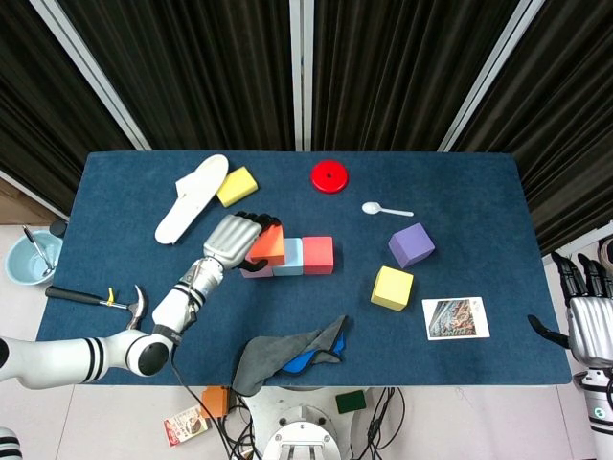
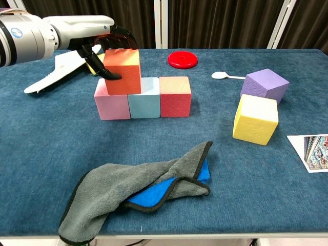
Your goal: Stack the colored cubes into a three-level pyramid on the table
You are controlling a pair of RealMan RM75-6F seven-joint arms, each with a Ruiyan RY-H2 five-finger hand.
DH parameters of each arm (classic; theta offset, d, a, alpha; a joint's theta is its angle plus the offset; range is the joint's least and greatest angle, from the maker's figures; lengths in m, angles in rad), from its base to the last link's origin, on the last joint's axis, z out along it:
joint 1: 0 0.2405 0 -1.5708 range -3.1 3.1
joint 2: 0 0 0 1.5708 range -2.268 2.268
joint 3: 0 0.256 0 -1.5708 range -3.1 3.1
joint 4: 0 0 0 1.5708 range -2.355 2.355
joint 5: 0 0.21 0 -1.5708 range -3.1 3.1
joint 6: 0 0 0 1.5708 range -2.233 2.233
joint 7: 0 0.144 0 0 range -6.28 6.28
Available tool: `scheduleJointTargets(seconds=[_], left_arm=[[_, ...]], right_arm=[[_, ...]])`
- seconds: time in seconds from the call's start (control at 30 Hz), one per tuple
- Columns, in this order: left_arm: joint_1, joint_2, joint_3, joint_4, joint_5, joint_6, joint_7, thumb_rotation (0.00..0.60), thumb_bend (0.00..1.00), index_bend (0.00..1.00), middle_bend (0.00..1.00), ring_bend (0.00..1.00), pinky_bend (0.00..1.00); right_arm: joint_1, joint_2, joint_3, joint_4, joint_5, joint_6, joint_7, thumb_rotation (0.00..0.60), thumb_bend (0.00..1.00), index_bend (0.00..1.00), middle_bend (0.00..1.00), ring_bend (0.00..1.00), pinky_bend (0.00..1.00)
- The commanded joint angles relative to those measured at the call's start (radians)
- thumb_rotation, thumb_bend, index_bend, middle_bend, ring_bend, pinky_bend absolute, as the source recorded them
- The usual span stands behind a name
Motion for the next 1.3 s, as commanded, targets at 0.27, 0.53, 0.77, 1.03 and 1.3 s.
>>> scheduleJointTargets(seconds=[0.27,0.53,0.77,1.03,1.3], left_arm=[[-0.006,0.002,0.006,-0.009,-0.014,0.008,0.026,0.485,0.20,0.20,0.20,0.26,0.27],[-0.001,0.015,0.011,-0.035,-0.018,0.024,0.038,0.449,0.18,0.11,0.05,0.13,0.23],[0.034,0.063,0.006,-0.109,0.024,0.100,0.037,0.445,0.18,0.10,0.02,0.09,0.20],[0.139,0.167,0.009,-0.209,0.100,0.247,-0.003,0.575,0.17,0.11,0.03,0.09,0.20],[0.245,0.207,0.052,-0.214,0.177,0.325,-0.068,0.594,0.17,0.11,0.04,0.09,0.20]], right_arm=[[0.000,-0.001,0.000,0.005,0.001,-0.001,0.008,0.600,0.14,0.01,0.12,0.04,0.08],[0.001,-0.001,0.001,0.009,0.001,-0.002,0.013,0.600,0.14,0.01,0.12,0.04,0.06],[0.013,0.009,0.000,0.002,-0.012,-0.019,0.020,0.600,0.14,0.01,0.12,0.04,0.06],[0.113,0.040,-0.039,-0.055,-0.070,-0.203,0.025,0.600,0.14,0.01,0.19,0.04,0.13],[0.235,-0.035,-0.018,-0.142,0.009,-0.402,-0.073,0.600,0.10,0.01,0.19,0.04,0.16]])
